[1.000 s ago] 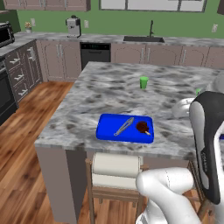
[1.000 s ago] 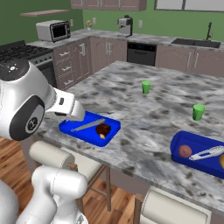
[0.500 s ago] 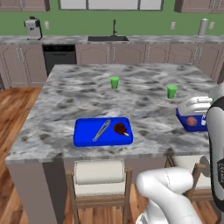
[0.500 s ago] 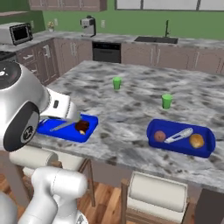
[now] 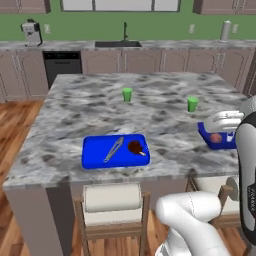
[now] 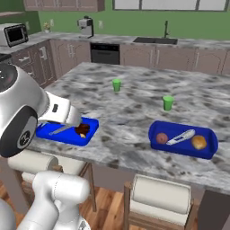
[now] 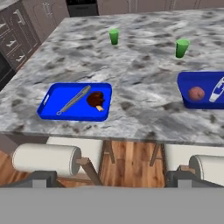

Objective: Gather the potato and onion from the fridge and place them on a tray on the dining counter. Then gather the steak and chicken drumstick from the fridge and place them on the other tray.

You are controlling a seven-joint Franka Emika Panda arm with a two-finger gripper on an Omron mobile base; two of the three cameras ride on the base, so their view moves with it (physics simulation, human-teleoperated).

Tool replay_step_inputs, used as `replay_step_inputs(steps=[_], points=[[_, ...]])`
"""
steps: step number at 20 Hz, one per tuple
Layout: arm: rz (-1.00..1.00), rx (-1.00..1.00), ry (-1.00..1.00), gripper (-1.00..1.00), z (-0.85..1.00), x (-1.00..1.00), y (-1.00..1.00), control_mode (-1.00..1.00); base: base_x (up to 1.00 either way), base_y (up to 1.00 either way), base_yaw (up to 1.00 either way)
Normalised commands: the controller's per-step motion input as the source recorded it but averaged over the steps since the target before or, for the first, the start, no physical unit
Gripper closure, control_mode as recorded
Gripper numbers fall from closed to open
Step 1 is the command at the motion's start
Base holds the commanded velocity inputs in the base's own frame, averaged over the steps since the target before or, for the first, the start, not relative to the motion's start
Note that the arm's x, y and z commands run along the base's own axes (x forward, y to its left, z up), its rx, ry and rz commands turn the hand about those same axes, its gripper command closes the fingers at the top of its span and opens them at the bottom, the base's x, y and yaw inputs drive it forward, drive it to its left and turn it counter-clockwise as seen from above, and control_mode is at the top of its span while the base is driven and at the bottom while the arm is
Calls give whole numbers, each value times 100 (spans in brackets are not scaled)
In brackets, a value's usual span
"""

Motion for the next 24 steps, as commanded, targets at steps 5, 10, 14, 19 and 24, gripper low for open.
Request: replay_step_inputs(steps=[5, 10, 14, 19, 24], points=[[0, 0, 0, -100, 0, 0, 0, 100, -55, 17, -81], [0, 0, 0, -100, 0, 0, 0, 100, -100, 95, 20], [0, 0, 0, -100, 0, 0, 0, 100, -61, -9, -35], [0, 0, 0, -100, 0, 0, 0, 100, 0, 0, -100], [0, 0, 0, -100, 0, 0, 0, 100, 0, 0, -100]])
